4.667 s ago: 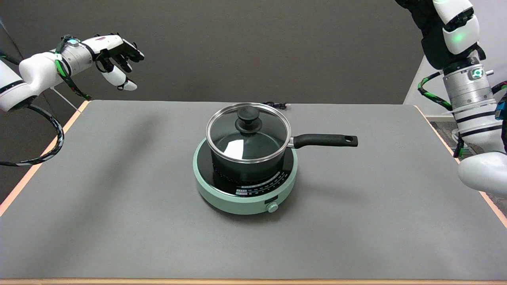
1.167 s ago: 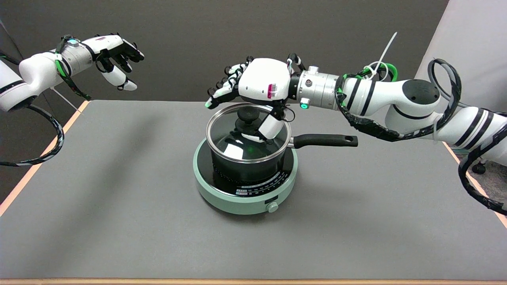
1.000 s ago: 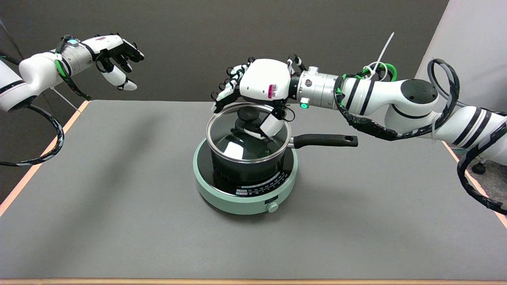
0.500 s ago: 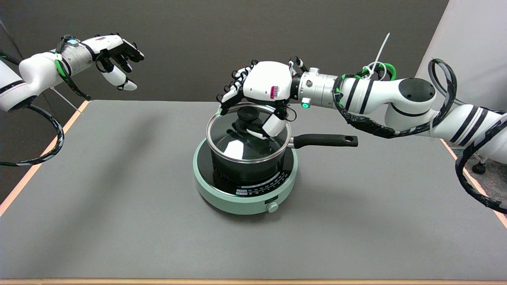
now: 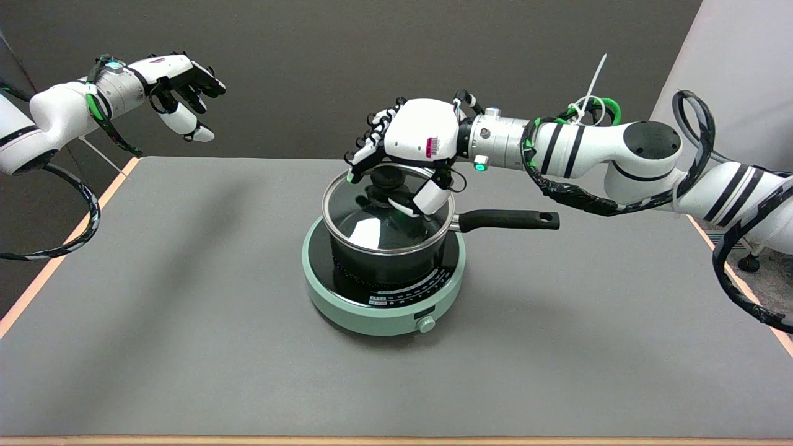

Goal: Pick up the pot lid.

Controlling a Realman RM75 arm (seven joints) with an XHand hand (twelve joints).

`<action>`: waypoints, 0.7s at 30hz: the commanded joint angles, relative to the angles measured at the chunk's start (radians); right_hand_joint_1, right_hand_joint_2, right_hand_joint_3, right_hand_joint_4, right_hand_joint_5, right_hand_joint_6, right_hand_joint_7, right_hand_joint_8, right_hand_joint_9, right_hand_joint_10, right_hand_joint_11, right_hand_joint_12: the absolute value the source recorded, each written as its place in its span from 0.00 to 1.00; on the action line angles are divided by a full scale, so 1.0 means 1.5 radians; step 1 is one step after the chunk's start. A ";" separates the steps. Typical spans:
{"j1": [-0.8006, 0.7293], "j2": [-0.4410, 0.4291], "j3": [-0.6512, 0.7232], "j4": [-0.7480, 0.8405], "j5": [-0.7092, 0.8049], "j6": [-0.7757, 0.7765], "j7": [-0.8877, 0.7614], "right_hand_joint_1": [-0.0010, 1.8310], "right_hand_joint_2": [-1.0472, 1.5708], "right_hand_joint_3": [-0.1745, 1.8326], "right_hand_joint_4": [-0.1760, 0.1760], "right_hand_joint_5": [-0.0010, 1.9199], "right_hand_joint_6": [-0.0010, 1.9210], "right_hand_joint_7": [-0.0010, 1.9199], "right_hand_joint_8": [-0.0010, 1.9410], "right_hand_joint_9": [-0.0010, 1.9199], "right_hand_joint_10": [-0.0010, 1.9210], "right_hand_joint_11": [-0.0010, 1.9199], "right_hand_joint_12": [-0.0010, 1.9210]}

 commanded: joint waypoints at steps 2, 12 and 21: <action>0.007 0.011 -0.002 -0.012 -0.012 0.007 0.001 0.49 0.64 0.58 0.92 0.32 0.20 0.38 0.12 0.36 0.27 0.24 0.49; 0.002 0.020 -0.002 -0.006 -0.012 0.007 0.001 0.48 0.64 0.58 0.94 0.33 0.21 0.40 0.14 0.38 0.29 0.24 0.49; 0.004 0.021 -0.002 0.014 -0.012 0.010 0.038 0.48 0.65 0.57 0.95 0.33 0.22 0.42 0.16 0.39 0.31 0.25 0.50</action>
